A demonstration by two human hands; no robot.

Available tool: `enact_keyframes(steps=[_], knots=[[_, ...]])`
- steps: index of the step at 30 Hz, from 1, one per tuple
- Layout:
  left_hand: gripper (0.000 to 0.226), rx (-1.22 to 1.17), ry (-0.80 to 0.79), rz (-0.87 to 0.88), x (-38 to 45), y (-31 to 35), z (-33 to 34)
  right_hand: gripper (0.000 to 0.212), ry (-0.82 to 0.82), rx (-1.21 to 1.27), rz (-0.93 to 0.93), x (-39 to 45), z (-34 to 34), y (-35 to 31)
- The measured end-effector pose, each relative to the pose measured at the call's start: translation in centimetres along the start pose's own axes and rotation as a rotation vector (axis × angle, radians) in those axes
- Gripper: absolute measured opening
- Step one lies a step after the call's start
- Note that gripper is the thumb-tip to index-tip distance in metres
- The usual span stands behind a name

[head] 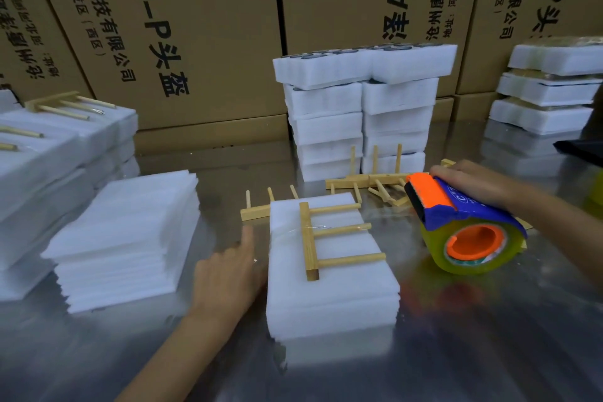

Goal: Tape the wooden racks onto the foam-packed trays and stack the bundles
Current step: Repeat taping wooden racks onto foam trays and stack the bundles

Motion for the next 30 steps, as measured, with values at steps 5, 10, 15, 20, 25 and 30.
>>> enact_keyframes(steps=[5,10,15,20,25,30], knots=[[0.007,-0.313,0.372,-0.071,3.8,0.6,-5.7,0.039,0.016,0.024,0.007,0.0,0.2,0.3],[0.024,-0.78,-0.001,0.16,7.6,12.3,-5.7,0.034,-0.006,0.065,0.01,0.2,0.1,0.3],[0.054,-0.548,-0.31,0.313,7.2,15.3,-1.9,0.052,-0.033,0.038,0.034,0.3,-0.4,0.0],[0.057,-0.557,-0.31,0.318,7.6,15.1,-1.2,0.05,-0.113,-0.058,0.009,0.2,-0.6,0.5],[0.054,-0.532,-0.28,0.337,7.7,15.1,-1.2,0.047,-0.05,-0.135,0.072,-0.3,-2.5,3.9],[0.019,-0.414,-0.23,0.486,8.5,16.4,-1.8,0.049,0.008,-0.28,0.01,0.2,-1.3,3.7]])
Point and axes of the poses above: each hand's wrist, its own x-axis towards the middle knuckle, its own z-axis out of the palm, y = z × x, the point moved 2 cm from there along x, towards the middle knuckle, and after that the axes turned 14 degrees about y, right-handed, at the moved point
